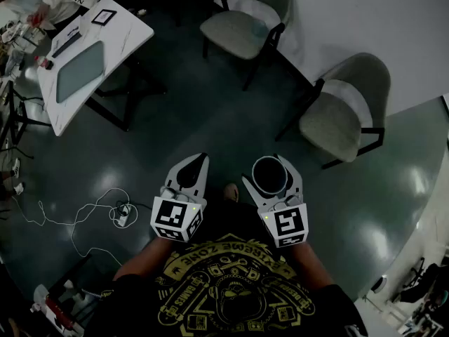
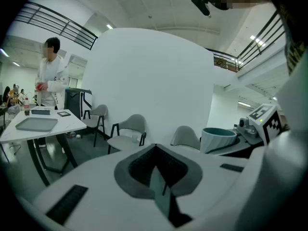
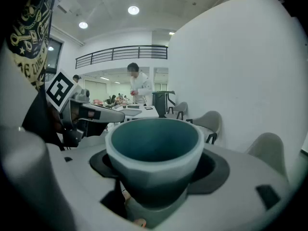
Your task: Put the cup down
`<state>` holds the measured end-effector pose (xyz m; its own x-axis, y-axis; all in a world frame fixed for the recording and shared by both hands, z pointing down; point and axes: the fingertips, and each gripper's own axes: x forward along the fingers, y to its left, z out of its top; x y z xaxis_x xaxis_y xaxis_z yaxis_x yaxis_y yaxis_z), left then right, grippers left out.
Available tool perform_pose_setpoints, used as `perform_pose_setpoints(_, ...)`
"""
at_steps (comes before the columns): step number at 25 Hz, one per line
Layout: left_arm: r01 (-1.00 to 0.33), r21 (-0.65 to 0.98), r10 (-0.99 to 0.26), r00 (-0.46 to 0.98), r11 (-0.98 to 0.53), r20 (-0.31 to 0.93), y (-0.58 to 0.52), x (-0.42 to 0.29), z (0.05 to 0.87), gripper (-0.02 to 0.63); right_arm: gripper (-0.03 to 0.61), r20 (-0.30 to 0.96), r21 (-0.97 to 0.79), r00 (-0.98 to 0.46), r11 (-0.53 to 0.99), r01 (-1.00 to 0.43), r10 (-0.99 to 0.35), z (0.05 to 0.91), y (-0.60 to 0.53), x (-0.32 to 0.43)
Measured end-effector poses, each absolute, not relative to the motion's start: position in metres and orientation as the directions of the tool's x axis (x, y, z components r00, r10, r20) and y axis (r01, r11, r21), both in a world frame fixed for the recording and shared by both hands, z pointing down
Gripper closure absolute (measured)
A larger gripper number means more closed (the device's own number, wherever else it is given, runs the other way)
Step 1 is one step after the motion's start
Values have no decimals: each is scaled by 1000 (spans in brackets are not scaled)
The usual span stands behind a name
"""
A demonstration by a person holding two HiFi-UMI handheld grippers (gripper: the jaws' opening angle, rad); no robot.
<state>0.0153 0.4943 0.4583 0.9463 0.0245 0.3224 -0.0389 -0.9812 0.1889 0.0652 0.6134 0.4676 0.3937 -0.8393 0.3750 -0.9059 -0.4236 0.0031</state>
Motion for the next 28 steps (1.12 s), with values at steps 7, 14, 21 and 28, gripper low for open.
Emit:
perform_pose_setpoints(7,-56,175,0,953,-983,303,486,12,453,604,207,376,14,384,-409,-912,-843,469,608,62)
perform_pose_setpoints(14,-101,183,-42,952,-978,302,473,5,453,604,206,360,14,363,-384,-923,-859,461,596,62)
perform_pose_setpoints(21,-152,187,-92,950,-970,298,454,1,450,604,204,343,10,337,-355,-935,-877,452,574,67)
perform_pose_setpoints(28,-216,184,-151,938,-959,312,423,0,449,604,204,340,-8,299,-321,-947,-891,448,540,74)
